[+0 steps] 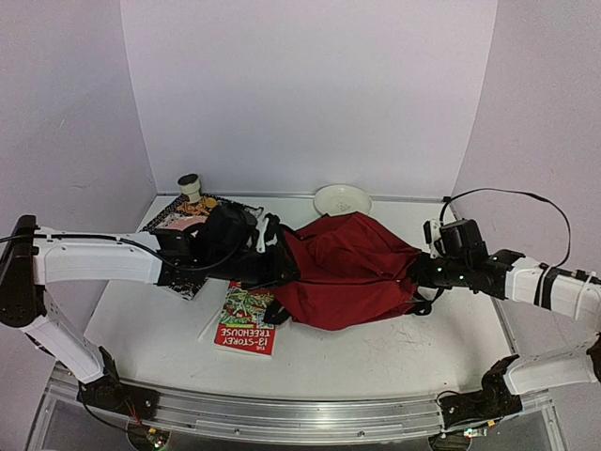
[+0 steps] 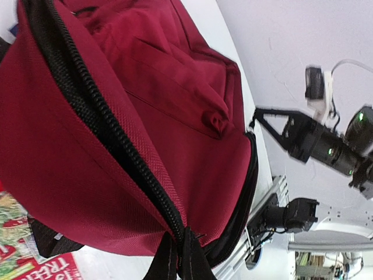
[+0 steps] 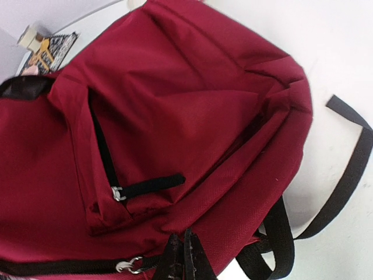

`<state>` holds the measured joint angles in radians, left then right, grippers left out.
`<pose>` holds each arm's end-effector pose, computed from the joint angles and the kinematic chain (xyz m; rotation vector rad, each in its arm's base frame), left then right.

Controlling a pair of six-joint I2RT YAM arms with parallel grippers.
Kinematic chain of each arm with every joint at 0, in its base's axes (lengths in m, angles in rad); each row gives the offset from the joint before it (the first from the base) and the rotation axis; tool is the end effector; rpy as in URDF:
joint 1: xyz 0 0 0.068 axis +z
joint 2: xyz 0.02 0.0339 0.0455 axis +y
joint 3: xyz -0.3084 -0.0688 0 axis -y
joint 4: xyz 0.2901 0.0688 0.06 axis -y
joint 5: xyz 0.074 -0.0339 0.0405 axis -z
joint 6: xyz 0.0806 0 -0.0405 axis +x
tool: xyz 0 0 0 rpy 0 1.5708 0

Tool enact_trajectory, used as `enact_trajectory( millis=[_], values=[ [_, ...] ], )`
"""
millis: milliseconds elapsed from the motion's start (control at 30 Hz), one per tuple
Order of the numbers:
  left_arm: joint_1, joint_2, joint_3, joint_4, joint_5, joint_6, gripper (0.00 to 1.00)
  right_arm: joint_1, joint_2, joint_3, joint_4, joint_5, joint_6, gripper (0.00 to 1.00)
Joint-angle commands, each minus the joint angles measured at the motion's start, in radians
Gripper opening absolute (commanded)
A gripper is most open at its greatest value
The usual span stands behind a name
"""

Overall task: Pack the student bag
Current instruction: Put down the student bag with the book.

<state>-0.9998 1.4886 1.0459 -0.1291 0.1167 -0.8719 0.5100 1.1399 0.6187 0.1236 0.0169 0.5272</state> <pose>0.2148 -0.3518 0.2674 0.2293 2.3856 -1.1353 0.2757 0.1527 0.2414 0.0288 2.0278 0.6532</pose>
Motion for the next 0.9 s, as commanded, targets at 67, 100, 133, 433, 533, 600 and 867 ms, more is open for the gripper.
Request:
enact_trajectory(
  millis=[67, 100, 133, 433, 533, 600, 867],
  values=[
    [-0.102, 0.123, 0.101, 0.167, 0.05, -0.03, 0.0, -0.065, -0.021, 0.069, -0.049, 0.059, -0.059, 0.0],
    [-0.117, 0.145, 0.11, 0.187, 0.051, -0.035, 0.0, -0.066, -0.018, 0.072, -0.058, 0.055, -0.062, 0.0],
    [-0.13, 0.164, 0.118, 0.201, 0.048, -0.041, 0.0, -0.066, -0.016, 0.073, -0.064, 0.05, -0.063, 0.0],
    [-0.137, 0.166, 0.048, 0.218, -0.061, -0.058, 0.34, -0.063, -0.052, 0.073, -0.112, -0.132, -0.115, 0.26],
    [-0.137, 0.109, -0.004, 0.205, -0.12, -0.054, 0.46, -0.047, -0.081, 0.094, -0.14, -0.159, -0.136, 0.35],
    [-0.136, 0.069, -0.038, 0.177, -0.167, -0.055, 0.53, -0.024, -0.093, 0.11, -0.157, -0.176, -0.142, 0.41],
    [-0.104, -0.049, -0.141, 0.08, -0.265, -0.071, 0.71, 0.159, 0.0, 0.192, -0.115, -0.194, -0.135, 0.6]
  ],
)
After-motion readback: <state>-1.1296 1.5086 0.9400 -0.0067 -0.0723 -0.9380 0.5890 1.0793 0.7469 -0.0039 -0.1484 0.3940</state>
